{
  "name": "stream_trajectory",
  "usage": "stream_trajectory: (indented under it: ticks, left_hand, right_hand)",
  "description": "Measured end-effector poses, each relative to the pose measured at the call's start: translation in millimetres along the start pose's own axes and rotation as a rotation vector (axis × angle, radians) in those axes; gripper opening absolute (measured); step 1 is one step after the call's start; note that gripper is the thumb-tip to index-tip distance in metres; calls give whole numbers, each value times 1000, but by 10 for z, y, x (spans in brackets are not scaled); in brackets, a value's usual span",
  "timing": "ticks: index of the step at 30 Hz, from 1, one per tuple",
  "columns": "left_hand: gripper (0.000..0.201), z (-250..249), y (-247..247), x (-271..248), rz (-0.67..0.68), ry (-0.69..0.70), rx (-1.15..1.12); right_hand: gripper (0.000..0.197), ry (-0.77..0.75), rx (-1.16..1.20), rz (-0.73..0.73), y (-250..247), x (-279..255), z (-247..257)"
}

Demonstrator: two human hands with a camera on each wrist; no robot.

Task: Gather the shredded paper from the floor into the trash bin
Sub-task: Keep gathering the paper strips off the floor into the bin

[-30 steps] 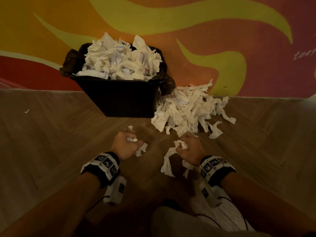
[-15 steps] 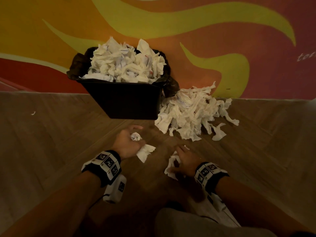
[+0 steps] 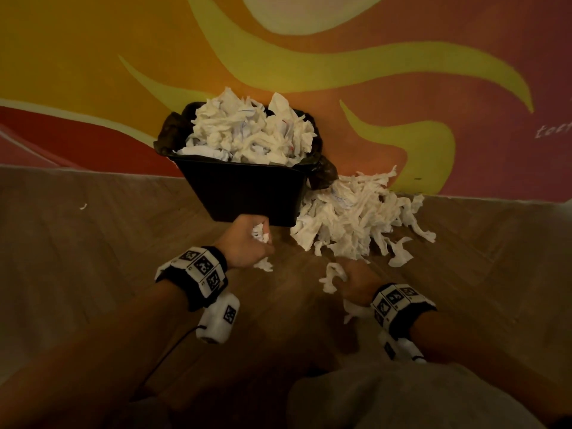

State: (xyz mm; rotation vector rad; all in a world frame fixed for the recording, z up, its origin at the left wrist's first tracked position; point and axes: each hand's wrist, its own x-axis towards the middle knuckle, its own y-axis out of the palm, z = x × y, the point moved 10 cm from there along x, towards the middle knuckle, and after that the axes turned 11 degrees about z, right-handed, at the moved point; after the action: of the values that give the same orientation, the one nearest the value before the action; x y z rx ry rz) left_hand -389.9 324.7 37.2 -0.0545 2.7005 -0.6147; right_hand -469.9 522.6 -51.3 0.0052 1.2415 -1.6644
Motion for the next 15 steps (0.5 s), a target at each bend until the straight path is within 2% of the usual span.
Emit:
stream_trajectory:
  ticks: [2, 3, 6, 8, 12, 15]
  left_hand:
    - [22, -249, -48, -2, 46, 89, 29]
    - [20, -361, -31, -6, 111, 109, 35]
    - [18, -626, 43, -28, 334, 91, 50]
    - [15, -839, 2, -46, 399, 105, 156]
    - [17, -1283, -198, -26, 394, 212, 487]
    - [22, -1502, -472, 7, 293, 254, 508]
  right_hand:
    - [34, -11, 25, -23, -197, -28, 71]
    - [28, -54, 80, -36, -308, -44, 143]
    - [20, -217, 156, -80, -710, -156, 464]
    - [21, -283, 119, -123, -1012, -242, 678]
    - [19, -334, 10, -214, -1577, -358, 1115]
    - [24, -363, 9, -290, -1956, -413, 1430]
